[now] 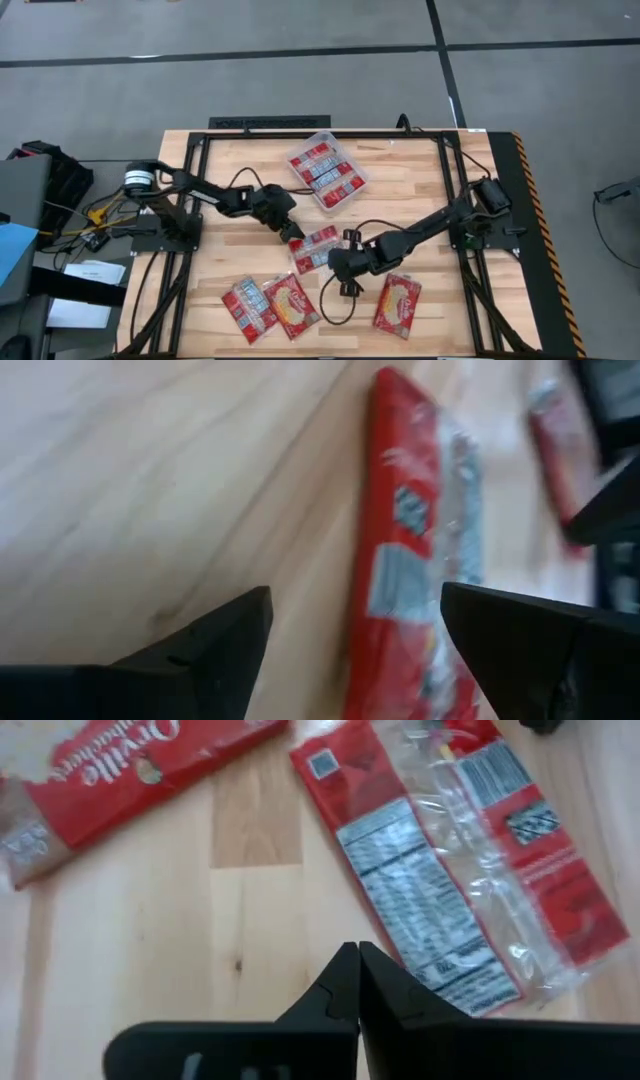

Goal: Sort popcorn bags into baskets
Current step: Put the red popcorn bag into the white bin

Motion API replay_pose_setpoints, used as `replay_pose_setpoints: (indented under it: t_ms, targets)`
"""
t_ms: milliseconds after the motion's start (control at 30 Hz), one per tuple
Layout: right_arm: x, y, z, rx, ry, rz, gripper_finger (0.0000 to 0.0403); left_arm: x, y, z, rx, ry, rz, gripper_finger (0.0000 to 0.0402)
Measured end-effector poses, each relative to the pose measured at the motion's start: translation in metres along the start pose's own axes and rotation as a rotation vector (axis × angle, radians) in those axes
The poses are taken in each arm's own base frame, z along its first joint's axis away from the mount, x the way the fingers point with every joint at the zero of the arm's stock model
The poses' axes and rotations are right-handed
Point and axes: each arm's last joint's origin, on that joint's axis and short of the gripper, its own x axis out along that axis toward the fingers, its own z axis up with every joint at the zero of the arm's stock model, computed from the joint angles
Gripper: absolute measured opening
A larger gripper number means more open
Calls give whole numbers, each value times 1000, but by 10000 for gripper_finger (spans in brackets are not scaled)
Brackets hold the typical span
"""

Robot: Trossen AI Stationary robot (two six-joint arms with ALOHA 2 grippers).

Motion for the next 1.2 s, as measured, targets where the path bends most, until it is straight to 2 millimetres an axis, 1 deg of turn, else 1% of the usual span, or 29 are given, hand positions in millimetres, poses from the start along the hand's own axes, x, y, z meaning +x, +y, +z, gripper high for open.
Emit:
replay_pose_setpoints:
  t_ms: [100, 233, 400, 467, 600, 867, 933, 1000, 1100, 1200]
  targets:
    - [3, -6, -3, 40, 12, -16, 6, 8, 3, 0, -5, 16, -53, 291]
    - [11, -16, -9, 77, 10, -31, 10, 11, 6, -3, -4, 45, -48, 291]
    - [32, -29, -13, 104, 50, -59, 18, 11, 6, -4, 0, 64, -70, 291]
    - [44, -32, -11, 118, 28, -38, 13, 12, 6, -4, 0, 75, -79, 291]
    - [55, -38, -5, 128, 5, -31, 7, 12, 6, -5, 1, 92, -89, 291]
    - [57, -68, 11, 160, -15, -72, 20, 11, 5, -6, 1, 110, -110, 287]
    - [58, -73, 13, 171, -17, -83, 16, 11, 5, -6, 3, 115, -116, 273]
    - [58, -77, 14, 179, -21, -93, 11, 11, 5, -6, 5, 118, -120, 247]
    - [53, -78, 18, 184, -44, -91, 9, 12, 5, -6, 5, 110, -108, 192]
    - [41, -77, 25, 191, -85, -79, 15, 12, 5, -6, 2, 100, -97, 126]
